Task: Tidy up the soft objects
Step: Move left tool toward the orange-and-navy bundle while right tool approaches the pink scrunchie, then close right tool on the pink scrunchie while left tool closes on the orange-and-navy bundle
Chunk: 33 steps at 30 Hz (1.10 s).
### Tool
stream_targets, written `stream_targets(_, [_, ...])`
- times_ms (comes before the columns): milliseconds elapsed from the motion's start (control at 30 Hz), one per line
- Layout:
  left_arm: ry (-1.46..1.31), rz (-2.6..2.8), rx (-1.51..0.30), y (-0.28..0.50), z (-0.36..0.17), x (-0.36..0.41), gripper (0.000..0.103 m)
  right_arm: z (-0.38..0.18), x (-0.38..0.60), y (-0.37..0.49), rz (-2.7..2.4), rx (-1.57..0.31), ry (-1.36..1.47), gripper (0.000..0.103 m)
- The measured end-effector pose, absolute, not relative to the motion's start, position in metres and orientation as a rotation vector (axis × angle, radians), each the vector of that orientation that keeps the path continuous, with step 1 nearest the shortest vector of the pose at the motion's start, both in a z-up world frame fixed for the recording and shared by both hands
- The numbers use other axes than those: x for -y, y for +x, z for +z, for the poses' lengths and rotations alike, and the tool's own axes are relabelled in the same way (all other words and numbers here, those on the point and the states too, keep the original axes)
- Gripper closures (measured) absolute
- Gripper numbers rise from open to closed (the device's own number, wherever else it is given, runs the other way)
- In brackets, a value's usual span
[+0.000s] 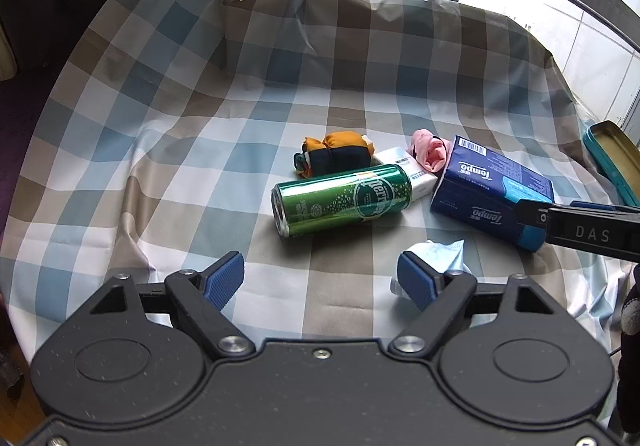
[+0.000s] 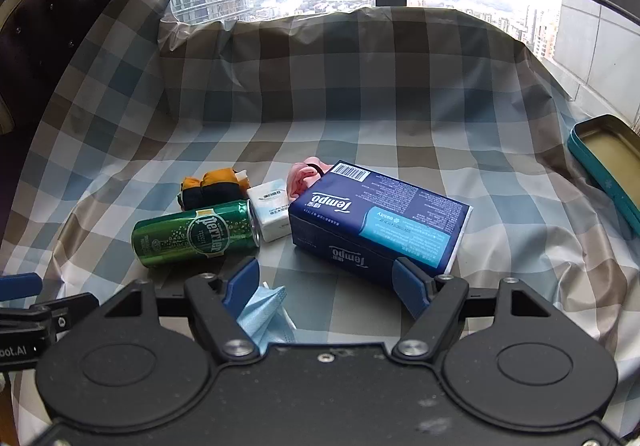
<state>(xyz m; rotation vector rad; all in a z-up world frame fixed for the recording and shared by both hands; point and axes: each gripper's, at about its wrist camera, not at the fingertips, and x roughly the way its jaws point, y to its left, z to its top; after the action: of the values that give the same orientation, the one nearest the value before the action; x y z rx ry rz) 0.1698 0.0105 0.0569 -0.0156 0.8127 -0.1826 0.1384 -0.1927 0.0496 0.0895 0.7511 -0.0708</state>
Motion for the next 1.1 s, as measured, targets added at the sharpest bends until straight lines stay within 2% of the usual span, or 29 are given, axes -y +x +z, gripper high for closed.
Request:
stream_targets(367, [0.015,-0.171,-0.837,0.249,0.055,0.003,0.023,0.043,0.214,0.252,-0.041,-0.809,0.118,0.027])
stream_targets(667, [0.008,-0.16,-0.876,0.31,0.046,0.008,0.023,0.014,0.222,0.344,-0.022,-0.889,0.136,0.027])
stream_targets(1100, [0.025,-0.139,-0.952,0.355,0.018,0.013,0.023,-0.031,0.21,0.406,0.074,-1.023,0.034,0.027])
